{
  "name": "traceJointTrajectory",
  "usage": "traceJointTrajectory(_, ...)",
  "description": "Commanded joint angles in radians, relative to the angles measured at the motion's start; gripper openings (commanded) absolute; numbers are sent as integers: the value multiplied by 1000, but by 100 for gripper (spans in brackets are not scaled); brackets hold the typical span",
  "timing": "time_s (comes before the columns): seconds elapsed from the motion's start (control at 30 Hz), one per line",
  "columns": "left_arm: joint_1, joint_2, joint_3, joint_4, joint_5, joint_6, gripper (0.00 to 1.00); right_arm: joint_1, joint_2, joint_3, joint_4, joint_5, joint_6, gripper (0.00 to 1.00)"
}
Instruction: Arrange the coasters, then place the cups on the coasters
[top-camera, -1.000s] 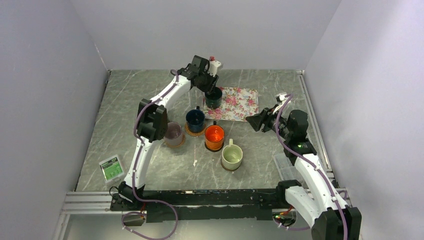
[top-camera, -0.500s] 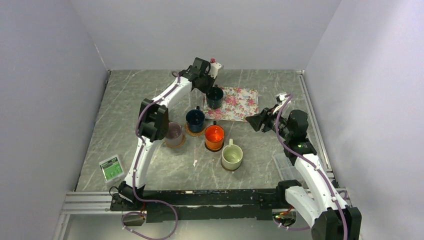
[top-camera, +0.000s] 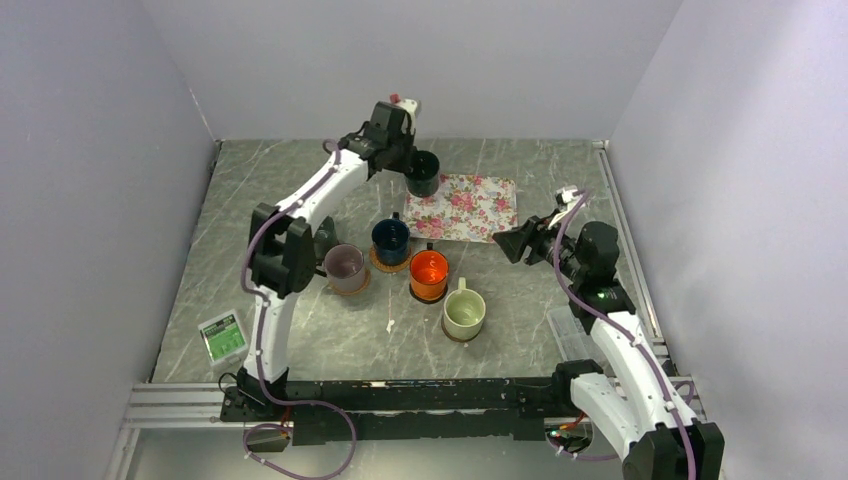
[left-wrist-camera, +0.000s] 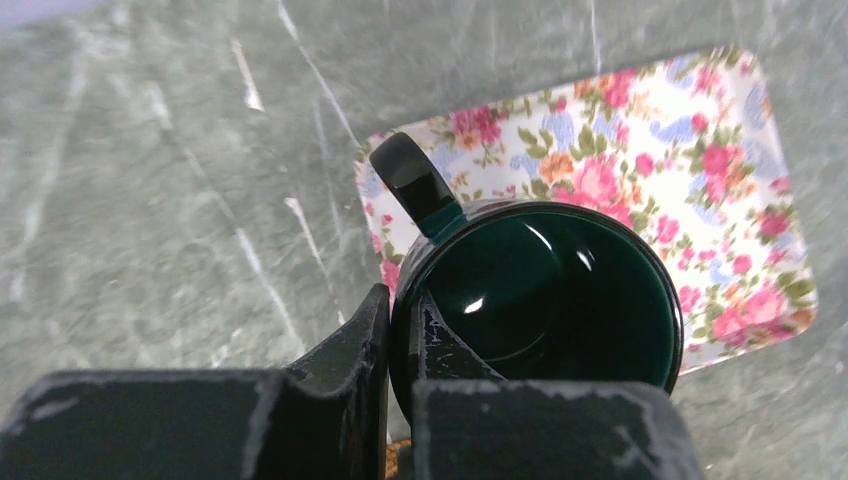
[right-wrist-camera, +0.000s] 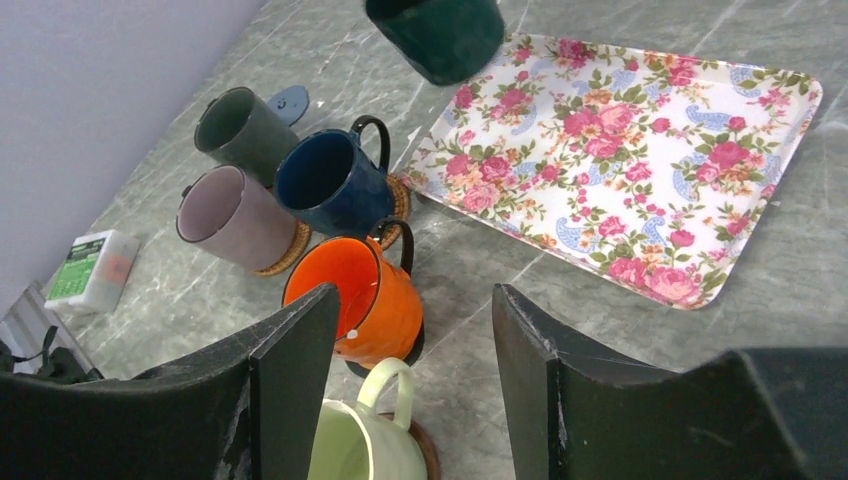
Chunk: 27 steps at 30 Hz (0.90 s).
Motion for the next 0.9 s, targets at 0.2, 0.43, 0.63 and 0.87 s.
traceJointTrajectory(0.2,78,-387,-216,50,-217,-233,3,-3,-65,18,-11,71,-6,65)
traceJointTrajectory(0.43,212,-577,-424,51,-258,-300,3,-4,-57,20,3,43,13,66)
traceJointTrajectory(0.63,335,-619,-482,44,-262,-316,3,-4,-54,19,10,29,25,66)
traceJointTrajectory(0.87,428,-571,-480,-41,-304,-381,3,-4,-53,21,5,17,30,66)
